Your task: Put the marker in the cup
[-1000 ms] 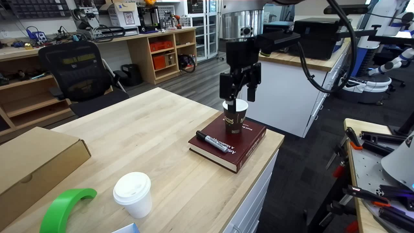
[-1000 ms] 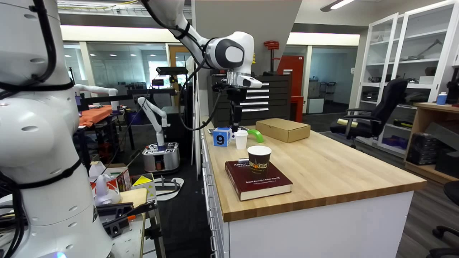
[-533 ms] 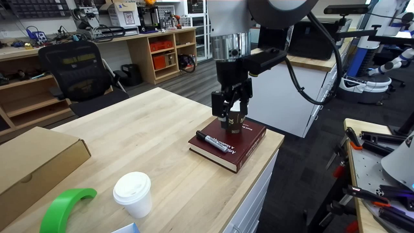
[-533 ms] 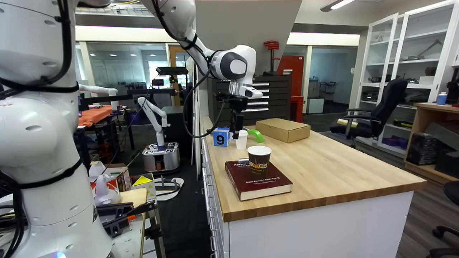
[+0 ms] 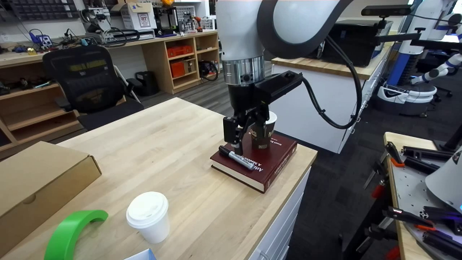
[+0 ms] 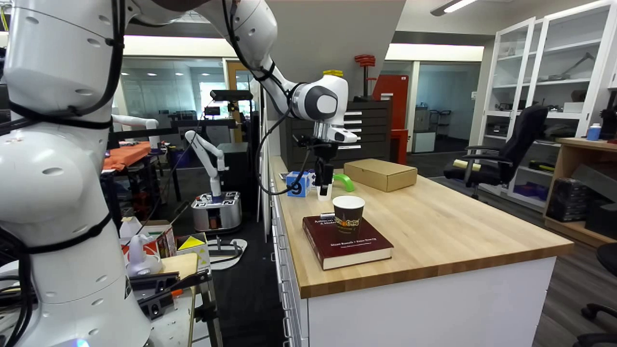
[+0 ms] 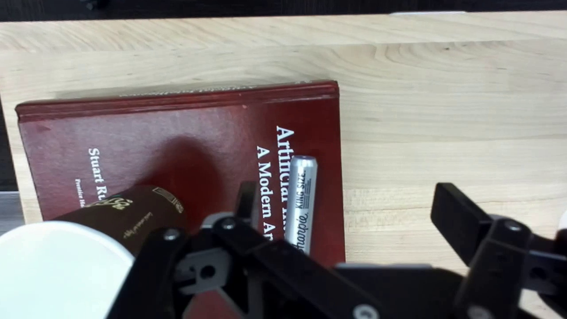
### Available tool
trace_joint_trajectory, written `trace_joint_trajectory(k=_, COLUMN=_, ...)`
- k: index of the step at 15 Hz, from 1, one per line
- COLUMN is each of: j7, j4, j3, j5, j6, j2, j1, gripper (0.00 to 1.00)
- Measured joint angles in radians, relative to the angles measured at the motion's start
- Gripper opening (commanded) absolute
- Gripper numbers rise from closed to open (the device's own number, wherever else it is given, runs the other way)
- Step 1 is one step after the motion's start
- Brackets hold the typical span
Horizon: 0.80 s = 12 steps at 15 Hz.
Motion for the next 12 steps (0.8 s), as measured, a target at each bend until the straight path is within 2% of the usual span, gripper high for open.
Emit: trace_joint_trajectory(k=12, j7=0.116, j4=0.07, j3=-0.067, j5=-0.011, j6=0.08, j2=0.138, j1=0.036, gripper=1.0)
